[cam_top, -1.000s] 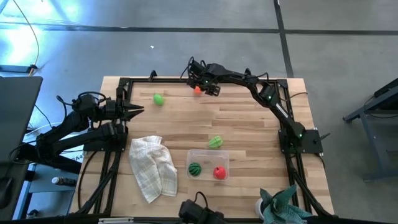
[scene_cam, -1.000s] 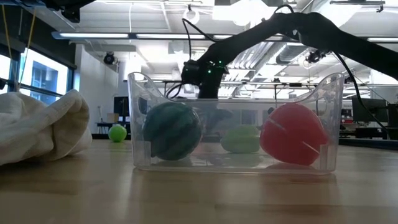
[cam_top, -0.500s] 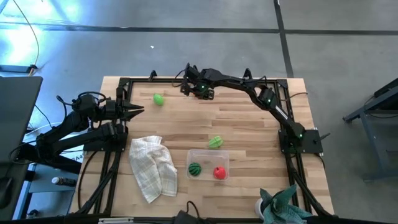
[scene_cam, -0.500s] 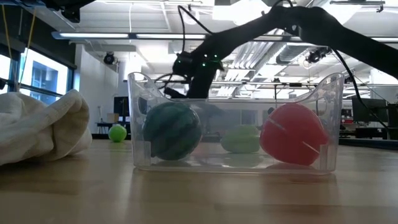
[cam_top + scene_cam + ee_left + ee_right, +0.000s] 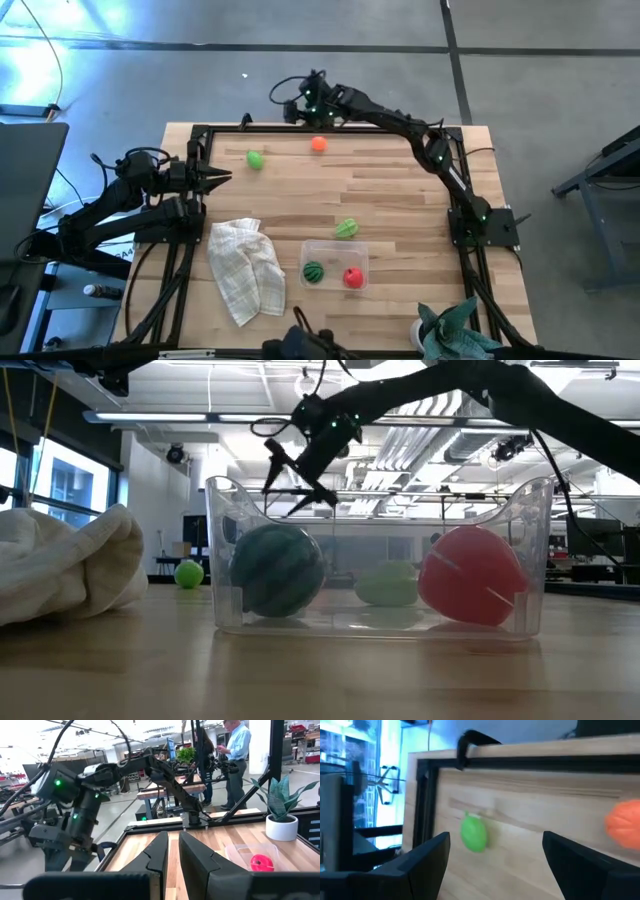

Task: Pick and placing Produce into tupperware
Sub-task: Put the green starfruit into the transparent bin

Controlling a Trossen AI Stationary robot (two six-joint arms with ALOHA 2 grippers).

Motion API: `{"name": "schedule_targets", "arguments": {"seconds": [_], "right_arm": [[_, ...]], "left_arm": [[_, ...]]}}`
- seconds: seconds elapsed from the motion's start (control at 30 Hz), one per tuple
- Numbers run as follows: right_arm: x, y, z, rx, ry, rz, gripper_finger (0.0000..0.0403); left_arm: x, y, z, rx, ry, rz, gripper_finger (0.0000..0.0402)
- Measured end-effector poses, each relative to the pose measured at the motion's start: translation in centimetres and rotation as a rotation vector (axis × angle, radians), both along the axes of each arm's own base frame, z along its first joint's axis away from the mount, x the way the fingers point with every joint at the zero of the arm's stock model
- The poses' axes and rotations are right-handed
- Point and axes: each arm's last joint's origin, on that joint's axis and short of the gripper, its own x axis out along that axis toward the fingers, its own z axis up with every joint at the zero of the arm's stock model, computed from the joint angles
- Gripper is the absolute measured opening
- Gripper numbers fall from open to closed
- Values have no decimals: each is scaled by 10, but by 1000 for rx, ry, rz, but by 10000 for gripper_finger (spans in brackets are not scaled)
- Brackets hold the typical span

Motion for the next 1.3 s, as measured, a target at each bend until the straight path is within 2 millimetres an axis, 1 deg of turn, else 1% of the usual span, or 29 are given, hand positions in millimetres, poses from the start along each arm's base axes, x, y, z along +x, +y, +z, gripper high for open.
{"name": "schedule_targets", "arguments": {"seconds": [0.03, 0.13, 0.23, 0.33, 0.4, 0.57, 0.7, 0.8, 0.9, 1.2, 1.3], "right_arm": [[-2, -2, -3, 17, 17, 2, 306], [-16, -2, -13, 60, 174, 33, 306], [-31, 10, -22, 96, 387, 98, 307], [-38, 30, -22, 93, 542, 167, 307], [-41, 44, -16, 92, 608, 212, 307], [-43, 84, -15, 120, 770, 323, 307], [-34, 114, -16, 121, 782, 380, 307], [-29, 132, -17, 129, 788, 393, 307], [-27, 144, -20, 135, 809, 383, 307], [-20, 175, -20, 119, 815, 390, 307], [-18, 190, -21, 119, 821, 386, 307]], "left_arm": [[0, 0, 0, 0, 0, 0, 37], [0, 0, 0, 0, 0, -1, 37], [0, 0, 0, 0, 0, 0, 37], [0, 0, 0, 0, 0, 0, 37], [0, 0, 0, 0, 0, -1, 37], [0, 0, 0, 0, 0, -1, 37], [0, 0, 0, 0, 0, -1, 37], [0, 0, 0, 0, 0, -1, 37], [0, 0, 0, 0, 0, -1, 37], [0, 0, 0, 0, 0, -1, 37], [0, 0, 0, 0, 0, -1, 37]]}}
